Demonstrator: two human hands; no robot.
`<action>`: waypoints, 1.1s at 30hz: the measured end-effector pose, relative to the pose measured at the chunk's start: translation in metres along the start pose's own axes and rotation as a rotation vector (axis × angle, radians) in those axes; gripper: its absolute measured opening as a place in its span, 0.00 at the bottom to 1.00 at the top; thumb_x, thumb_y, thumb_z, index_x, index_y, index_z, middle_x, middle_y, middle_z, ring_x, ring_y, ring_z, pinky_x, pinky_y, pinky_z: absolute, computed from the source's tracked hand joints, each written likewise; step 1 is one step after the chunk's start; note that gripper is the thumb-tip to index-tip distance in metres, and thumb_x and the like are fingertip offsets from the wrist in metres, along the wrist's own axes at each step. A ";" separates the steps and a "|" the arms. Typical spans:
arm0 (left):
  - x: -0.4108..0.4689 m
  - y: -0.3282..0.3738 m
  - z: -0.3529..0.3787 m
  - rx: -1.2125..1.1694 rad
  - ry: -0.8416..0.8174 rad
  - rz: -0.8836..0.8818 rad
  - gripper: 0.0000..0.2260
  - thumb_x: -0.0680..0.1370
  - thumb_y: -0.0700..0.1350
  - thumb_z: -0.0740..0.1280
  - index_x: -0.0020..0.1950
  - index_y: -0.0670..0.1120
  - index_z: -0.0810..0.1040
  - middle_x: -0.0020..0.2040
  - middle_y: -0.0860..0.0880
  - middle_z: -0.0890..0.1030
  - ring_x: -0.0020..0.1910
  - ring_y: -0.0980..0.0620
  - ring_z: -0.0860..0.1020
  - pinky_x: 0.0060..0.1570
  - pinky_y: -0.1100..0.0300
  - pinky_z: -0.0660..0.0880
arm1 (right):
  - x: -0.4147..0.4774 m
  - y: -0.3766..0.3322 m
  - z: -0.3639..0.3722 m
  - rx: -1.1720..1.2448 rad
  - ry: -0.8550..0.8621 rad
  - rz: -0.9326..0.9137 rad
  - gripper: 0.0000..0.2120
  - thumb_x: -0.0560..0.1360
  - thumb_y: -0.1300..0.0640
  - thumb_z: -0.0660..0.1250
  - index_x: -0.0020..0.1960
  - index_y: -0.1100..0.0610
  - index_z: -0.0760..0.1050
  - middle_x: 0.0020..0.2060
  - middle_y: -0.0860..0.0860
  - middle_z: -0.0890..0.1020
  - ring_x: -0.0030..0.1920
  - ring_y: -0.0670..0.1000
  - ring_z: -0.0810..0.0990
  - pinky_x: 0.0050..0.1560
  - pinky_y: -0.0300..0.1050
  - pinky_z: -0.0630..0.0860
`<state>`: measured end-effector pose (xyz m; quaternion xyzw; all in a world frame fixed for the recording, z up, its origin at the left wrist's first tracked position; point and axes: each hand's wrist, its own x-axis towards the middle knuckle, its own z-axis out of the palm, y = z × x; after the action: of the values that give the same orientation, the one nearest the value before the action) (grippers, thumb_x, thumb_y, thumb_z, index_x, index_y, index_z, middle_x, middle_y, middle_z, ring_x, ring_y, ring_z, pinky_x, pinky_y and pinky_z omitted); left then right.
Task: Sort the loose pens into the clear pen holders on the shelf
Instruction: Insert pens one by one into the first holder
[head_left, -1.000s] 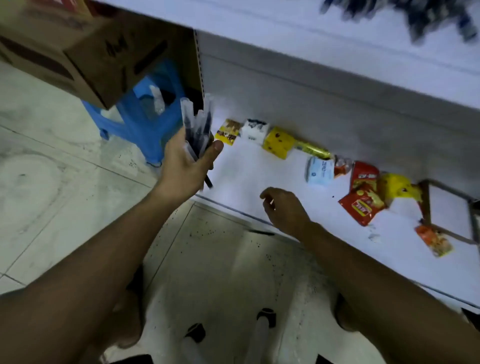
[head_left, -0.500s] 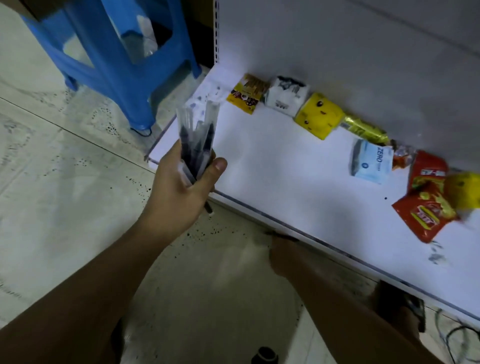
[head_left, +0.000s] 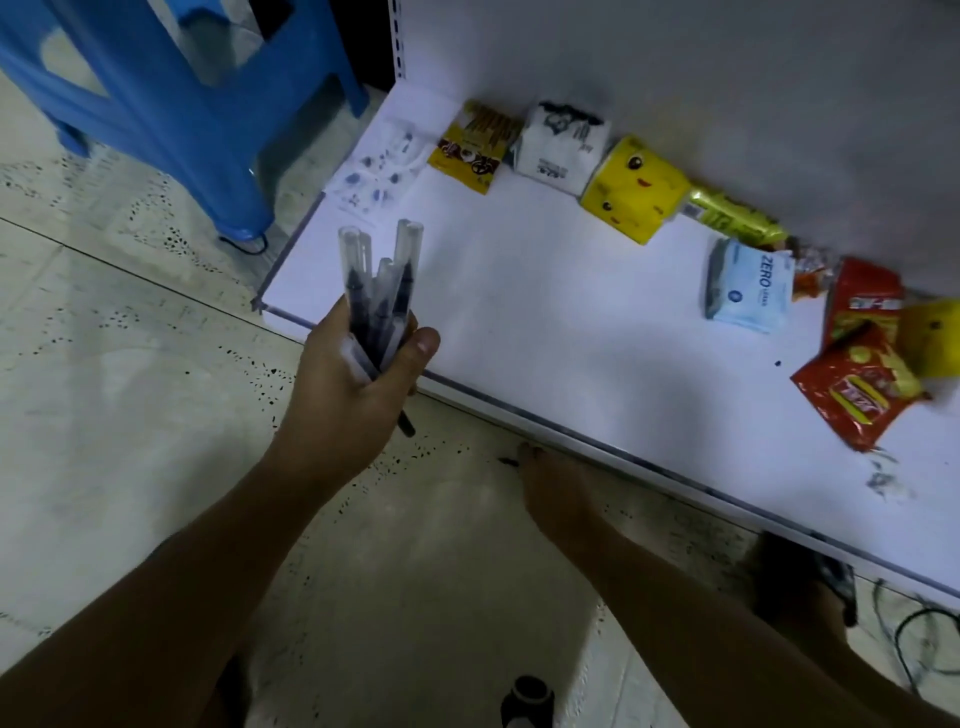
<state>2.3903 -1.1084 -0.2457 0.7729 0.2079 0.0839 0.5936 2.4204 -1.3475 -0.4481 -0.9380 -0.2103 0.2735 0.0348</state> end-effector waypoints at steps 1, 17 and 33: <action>-0.002 0.009 -0.001 -0.016 0.002 0.012 0.09 0.79 0.45 0.68 0.48 0.40 0.73 0.35 0.44 0.75 0.30 0.56 0.76 0.28 0.64 0.75 | -0.003 -0.006 -0.009 0.021 0.047 -0.010 0.14 0.85 0.60 0.54 0.65 0.63 0.73 0.54 0.61 0.81 0.53 0.62 0.82 0.50 0.51 0.76; -0.086 0.301 -0.079 -0.081 0.081 0.558 0.07 0.79 0.44 0.66 0.43 0.44 0.72 0.31 0.42 0.74 0.26 0.52 0.75 0.25 0.61 0.74 | -0.142 -0.073 -0.366 0.099 0.803 -0.405 0.05 0.78 0.57 0.70 0.51 0.58 0.80 0.45 0.57 0.83 0.48 0.61 0.80 0.42 0.51 0.76; -0.051 0.513 0.023 -0.254 -0.141 0.733 0.07 0.80 0.42 0.67 0.45 0.40 0.75 0.32 0.47 0.76 0.31 0.48 0.75 0.36 0.53 0.77 | -0.305 0.060 -0.594 -0.263 1.221 -0.324 0.10 0.74 0.63 0.73 0.55 0.58 0.83 0.46 0.56 0.82 0.46 0.63 0.79 0.38 0.52 0.76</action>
<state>2.4674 -1.2574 0.2427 0.7201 -0.1352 0.2619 0.6281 2.5236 -1.4987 0.1965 -0.8776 -0.3234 -0.3462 0.0738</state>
